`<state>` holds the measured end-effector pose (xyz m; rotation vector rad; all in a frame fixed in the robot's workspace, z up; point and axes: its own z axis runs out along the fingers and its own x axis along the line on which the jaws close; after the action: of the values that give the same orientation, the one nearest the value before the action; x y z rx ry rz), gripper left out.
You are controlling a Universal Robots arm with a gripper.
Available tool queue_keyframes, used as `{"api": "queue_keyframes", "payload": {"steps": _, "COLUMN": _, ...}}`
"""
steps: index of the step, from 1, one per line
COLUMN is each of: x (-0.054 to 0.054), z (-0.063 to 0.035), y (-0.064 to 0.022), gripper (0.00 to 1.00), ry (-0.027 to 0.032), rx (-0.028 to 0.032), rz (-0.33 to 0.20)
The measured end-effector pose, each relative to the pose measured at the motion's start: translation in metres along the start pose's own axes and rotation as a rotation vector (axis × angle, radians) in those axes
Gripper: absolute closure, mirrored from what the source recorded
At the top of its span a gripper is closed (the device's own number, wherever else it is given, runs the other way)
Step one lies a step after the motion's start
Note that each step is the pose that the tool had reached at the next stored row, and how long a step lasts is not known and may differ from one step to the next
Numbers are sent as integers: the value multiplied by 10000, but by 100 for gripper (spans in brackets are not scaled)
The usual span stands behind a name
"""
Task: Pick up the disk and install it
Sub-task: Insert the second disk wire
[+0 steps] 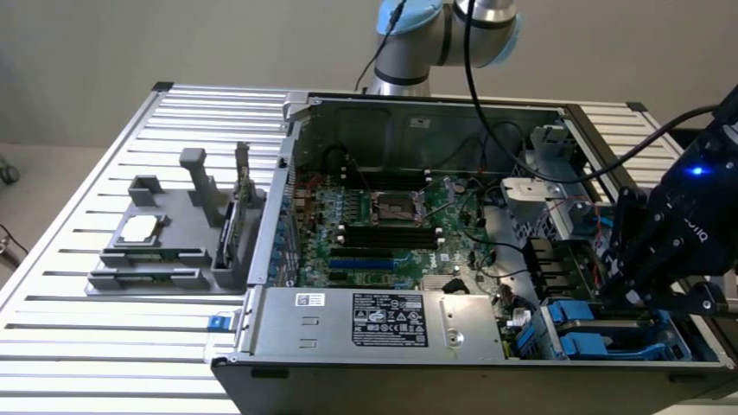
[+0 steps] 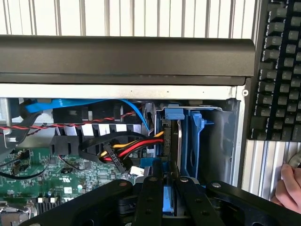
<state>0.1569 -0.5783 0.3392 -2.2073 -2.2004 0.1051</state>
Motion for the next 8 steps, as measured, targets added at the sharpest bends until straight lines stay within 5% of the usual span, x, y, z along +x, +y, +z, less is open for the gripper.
{"api": "queue_keyframes", "payload": {"steps": 8, "x": -6, "z": 21, "y": 1, "gripper": 84, "ry": 1, "rx": 0, "rz": 0}}
